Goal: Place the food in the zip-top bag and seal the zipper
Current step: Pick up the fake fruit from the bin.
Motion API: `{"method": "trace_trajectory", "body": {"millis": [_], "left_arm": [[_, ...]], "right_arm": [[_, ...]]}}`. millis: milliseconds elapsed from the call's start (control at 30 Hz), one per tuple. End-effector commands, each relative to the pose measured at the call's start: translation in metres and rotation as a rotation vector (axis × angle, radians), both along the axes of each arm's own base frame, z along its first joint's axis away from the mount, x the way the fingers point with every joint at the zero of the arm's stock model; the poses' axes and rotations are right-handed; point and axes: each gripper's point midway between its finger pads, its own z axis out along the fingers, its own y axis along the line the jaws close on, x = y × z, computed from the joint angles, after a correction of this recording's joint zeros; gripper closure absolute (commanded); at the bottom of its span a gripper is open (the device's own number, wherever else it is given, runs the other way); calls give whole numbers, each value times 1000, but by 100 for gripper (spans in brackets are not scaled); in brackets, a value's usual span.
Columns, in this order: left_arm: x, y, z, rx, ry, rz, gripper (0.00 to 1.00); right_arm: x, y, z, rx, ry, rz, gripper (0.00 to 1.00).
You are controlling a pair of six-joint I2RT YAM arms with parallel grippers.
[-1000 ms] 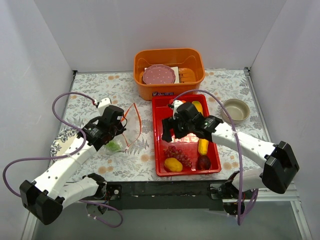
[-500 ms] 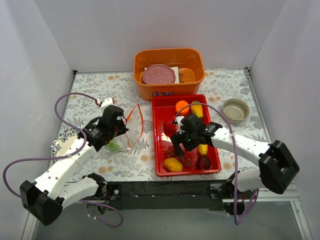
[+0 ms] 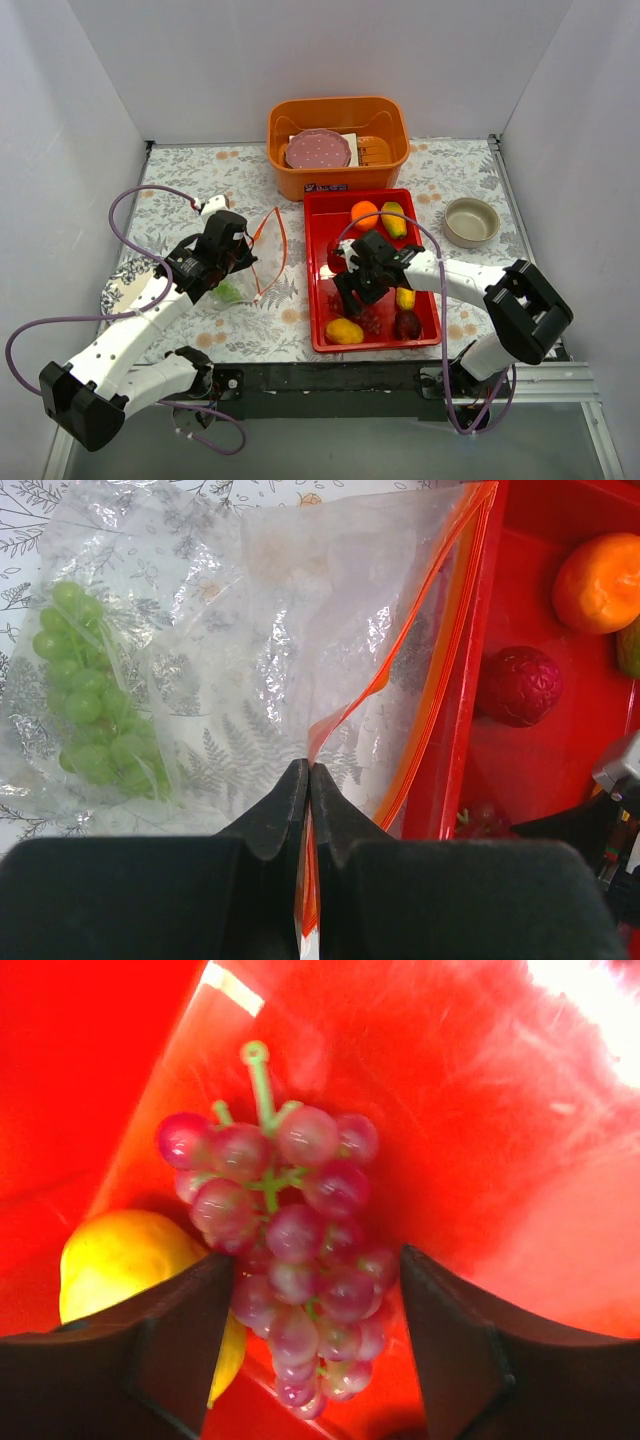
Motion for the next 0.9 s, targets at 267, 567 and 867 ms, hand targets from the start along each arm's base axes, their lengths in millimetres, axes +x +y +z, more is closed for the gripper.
{"method": "trace_trajectory", "body": {"millis": [267,567,867], "left_arm": [[4,-2,8,-7,-28,-16,100],[6,-2,7,-3,-32,-19,100],[-8,3,-12,9,6,-35,100]], "right_arm": [[59,-10,7,37,-100,-311,81],[86,1,33,129,-133,-364,83],[91,25,90,317,-147,-390,87]]}}
